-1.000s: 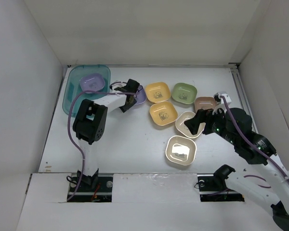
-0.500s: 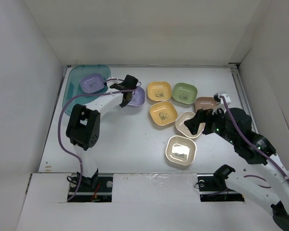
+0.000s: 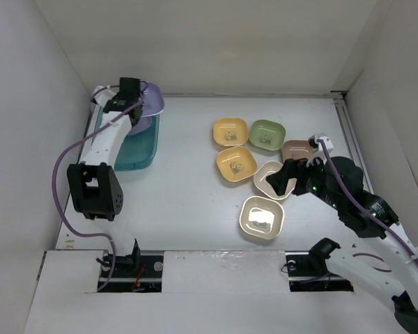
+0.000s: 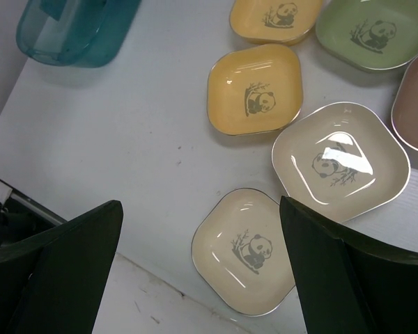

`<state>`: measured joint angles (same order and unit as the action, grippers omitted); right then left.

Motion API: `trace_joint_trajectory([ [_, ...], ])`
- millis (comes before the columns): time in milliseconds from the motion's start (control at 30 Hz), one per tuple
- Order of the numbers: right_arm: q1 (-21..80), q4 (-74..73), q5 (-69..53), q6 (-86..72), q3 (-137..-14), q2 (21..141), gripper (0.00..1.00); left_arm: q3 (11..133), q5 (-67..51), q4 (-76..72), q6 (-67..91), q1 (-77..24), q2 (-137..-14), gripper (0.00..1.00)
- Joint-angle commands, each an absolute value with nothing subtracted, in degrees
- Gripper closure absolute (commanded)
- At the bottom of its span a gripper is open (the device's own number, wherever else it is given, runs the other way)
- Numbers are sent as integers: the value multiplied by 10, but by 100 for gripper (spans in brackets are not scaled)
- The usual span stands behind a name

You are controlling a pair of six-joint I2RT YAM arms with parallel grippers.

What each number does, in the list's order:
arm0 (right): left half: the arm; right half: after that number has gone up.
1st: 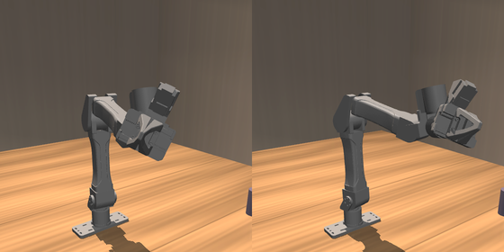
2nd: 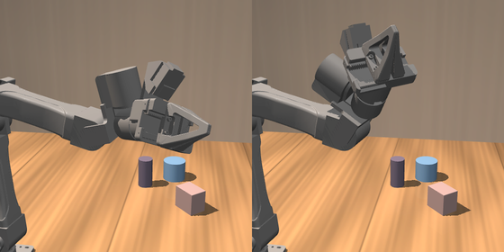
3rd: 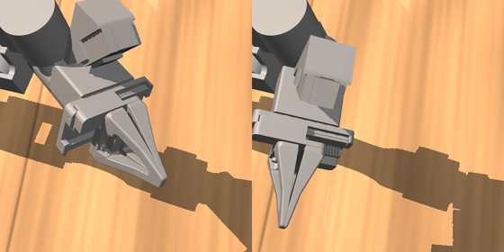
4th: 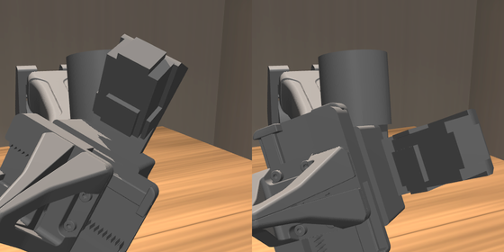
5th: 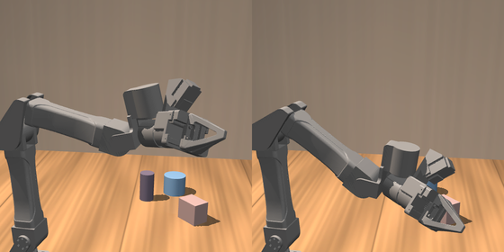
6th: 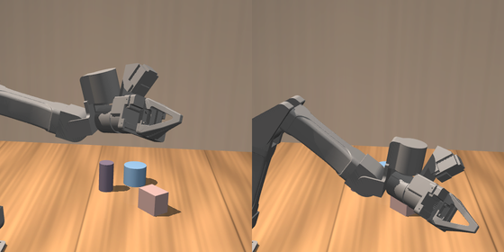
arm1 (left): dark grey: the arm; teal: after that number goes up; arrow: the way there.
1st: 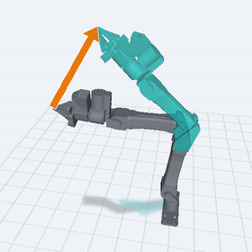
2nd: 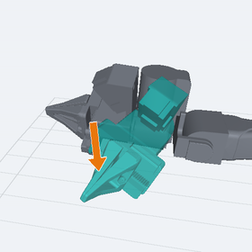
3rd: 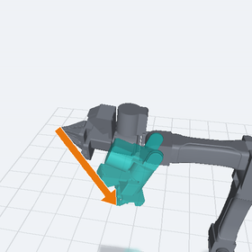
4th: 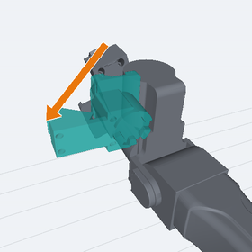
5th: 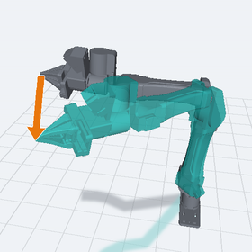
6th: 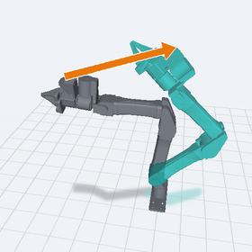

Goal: Place the plates into the plastic bin on the countertop

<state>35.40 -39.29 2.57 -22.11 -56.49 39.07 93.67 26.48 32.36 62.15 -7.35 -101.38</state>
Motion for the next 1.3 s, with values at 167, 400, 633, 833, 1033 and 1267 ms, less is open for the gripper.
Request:
trace_joint_trajectory([
  [167,360,-368,19,-223,-572,379,0,953,177,273,621,58,-1051,100],
  [400,360,-368,9,-218,-567,385,0,990,144,274,633,84,-1139,100],
  [633,360,-363,9,-218,-567,390,0,1009,121,242,621,84,-1158,69],
  [833,360,-363,9,-218,-567,395,0,977,110,233,607,84,-1099,1],
  [1033,360,-358,14,-218,-567,406,0,916,93,163,532,25,-993,0],
  [1267,360,-380,129,-271,-586,410,0,899,166,207,456,-221,-1005,0],
])
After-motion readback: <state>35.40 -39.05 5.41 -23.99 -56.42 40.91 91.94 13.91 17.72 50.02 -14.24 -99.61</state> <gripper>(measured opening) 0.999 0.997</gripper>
